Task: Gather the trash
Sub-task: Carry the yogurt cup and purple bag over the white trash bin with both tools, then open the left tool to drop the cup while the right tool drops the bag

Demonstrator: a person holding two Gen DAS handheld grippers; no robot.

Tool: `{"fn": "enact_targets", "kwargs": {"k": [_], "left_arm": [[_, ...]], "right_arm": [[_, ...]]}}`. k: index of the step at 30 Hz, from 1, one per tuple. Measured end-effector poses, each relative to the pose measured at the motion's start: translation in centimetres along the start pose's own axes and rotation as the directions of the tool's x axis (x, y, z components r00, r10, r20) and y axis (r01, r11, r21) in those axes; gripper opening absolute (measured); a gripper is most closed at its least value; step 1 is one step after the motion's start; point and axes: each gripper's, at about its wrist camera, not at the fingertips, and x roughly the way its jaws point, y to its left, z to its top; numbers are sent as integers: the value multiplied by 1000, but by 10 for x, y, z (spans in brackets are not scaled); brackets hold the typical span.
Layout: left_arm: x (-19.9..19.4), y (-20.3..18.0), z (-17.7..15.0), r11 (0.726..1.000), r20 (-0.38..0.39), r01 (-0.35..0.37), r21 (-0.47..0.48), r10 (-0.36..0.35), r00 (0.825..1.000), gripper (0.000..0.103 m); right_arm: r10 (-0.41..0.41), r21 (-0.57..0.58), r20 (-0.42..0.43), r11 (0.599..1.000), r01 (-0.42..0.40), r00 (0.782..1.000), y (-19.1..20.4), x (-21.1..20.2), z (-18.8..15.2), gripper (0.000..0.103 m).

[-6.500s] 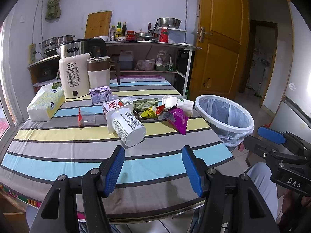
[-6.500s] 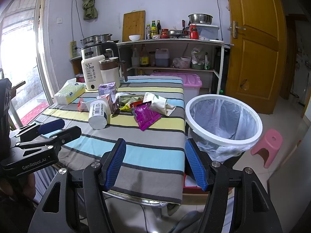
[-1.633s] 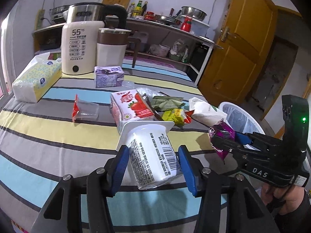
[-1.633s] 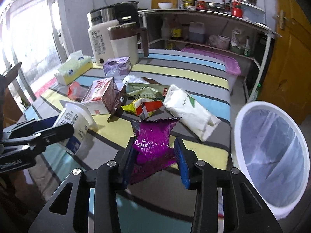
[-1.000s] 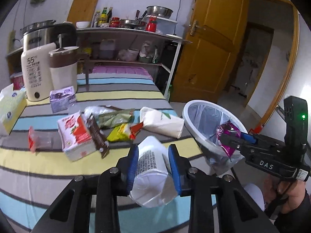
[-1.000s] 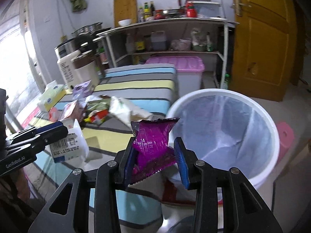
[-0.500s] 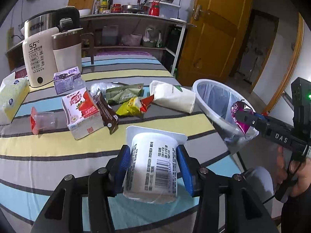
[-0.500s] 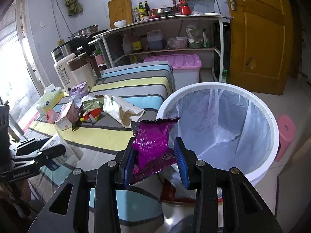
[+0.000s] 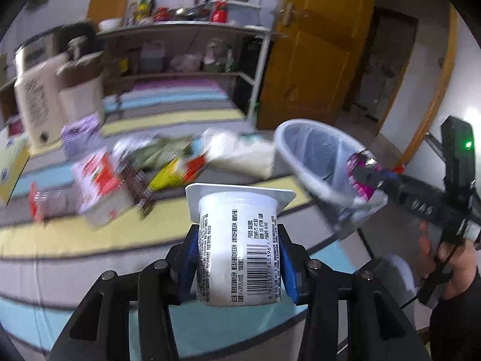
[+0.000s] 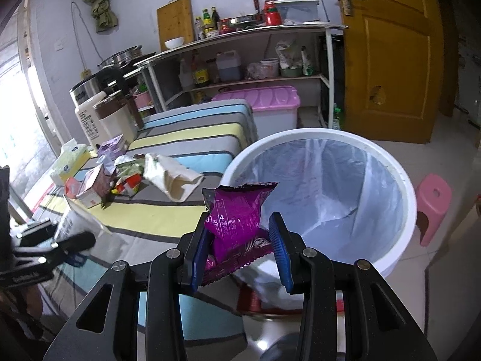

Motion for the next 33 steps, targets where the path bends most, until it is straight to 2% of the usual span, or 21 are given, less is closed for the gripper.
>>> {"fn": "enact_targets", "kwargs": {"k": [7,10,13,21,24,26,33], "left_arm": [[23,-47,39,989,35,101,109,-106,994,48],[42,-63,53,979,18,159,129,-162,987,48],[59,-73,63,972,4,188,141,-190,982,48],[97,-90,71,961,-47,233,150,-229,972,48],[104,-90,71,961,-56,240,136,-234,971,52],[106,-89,71,962,-54,243,129,-237,970,55],[98,-80,69,963,-33,252,93,-250,968,56]], "right_arm": [[-78,39,0,996,78,997,-25,-4,1,40],[-106,55,-7,993,106,994,-36,-4,1,40],[-130,62,-15,989,131,991,-46,-3,1,40],[-159,82,-36,983,162,987,-65,4,-3,43],[-163,86,-38,982,166,986,-69,6,-3,46],[-165,88,-37,982,167,986,-70,7,-3,47],[-166,97,-16,981,166,986,-67,0,-2,48]]}}
